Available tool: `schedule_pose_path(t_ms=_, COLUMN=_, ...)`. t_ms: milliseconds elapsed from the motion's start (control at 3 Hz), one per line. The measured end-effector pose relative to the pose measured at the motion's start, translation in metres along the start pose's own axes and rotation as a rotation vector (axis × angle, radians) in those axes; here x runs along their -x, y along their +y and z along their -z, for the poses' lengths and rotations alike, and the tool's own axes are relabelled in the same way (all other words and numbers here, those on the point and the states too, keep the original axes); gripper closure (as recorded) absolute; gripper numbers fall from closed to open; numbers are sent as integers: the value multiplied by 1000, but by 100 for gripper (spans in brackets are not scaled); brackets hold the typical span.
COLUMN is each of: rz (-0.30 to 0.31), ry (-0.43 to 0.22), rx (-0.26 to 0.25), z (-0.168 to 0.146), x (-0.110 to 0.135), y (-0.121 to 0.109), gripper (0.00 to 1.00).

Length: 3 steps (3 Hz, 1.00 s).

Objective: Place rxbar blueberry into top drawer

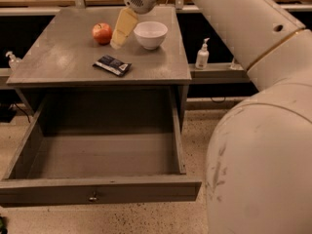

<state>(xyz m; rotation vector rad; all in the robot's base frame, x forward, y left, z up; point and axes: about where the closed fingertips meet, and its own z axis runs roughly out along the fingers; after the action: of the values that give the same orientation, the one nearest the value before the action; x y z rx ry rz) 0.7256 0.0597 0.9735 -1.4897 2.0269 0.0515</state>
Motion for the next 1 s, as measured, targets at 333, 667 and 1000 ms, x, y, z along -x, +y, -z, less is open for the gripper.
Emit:
schedule_pose_path(t_ms=333, rz=-106, ry=36, rx=9, z=-58, x=-25, y=8, gripper=0)
schedule_pose_path(t_ms=667, rz=-148, ry=44, rx=104, z=-117, x=-37, y=36, gripper=0)
schedule_pose_path(t_ms=1000, rz=-148, ry=44, rx=104, z=-117, x=-37, y=36, gripper=0)
